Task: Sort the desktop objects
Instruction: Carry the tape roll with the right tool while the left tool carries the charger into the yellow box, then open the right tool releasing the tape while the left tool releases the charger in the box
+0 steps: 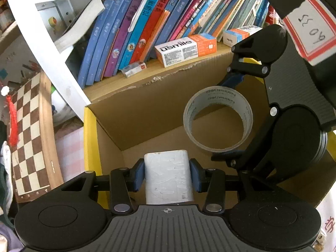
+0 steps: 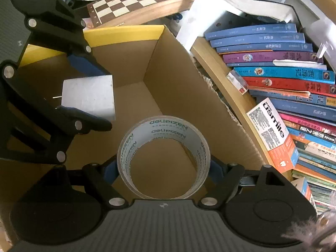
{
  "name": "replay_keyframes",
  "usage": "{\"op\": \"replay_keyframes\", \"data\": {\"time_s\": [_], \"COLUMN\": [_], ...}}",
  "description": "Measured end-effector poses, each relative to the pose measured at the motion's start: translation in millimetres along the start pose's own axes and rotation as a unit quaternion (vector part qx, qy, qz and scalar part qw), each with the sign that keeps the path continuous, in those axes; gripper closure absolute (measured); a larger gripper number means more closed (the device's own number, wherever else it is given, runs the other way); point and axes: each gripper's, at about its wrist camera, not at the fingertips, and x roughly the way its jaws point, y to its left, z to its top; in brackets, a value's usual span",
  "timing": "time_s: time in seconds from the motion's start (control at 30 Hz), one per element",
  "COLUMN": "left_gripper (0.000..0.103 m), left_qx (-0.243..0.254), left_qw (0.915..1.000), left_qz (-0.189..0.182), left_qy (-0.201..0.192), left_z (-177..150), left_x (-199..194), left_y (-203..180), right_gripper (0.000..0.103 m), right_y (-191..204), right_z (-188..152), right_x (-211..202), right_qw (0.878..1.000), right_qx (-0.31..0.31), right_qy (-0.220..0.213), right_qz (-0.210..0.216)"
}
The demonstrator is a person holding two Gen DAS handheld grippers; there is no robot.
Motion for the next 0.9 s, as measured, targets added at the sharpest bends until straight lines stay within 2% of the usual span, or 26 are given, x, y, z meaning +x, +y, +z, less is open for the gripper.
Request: {"op": "replay_keyframes", "data": {"time_s": [0.9], "left_gripper": [0.059], "left_qx": [0.012], "left_qw": [0.9997], "left_qz": [0.004], "left_qy": [0.022], "left_z": [2], "left_x": [12], "left_y": [-2], "right_gripper": [0.020], "right_y": [4], "right_z": [0], "right_x": [6], "right_qw": [1.000], "right_qx": [-0.015], "right_qy": [0.011], "right_qz": [0.004]}}
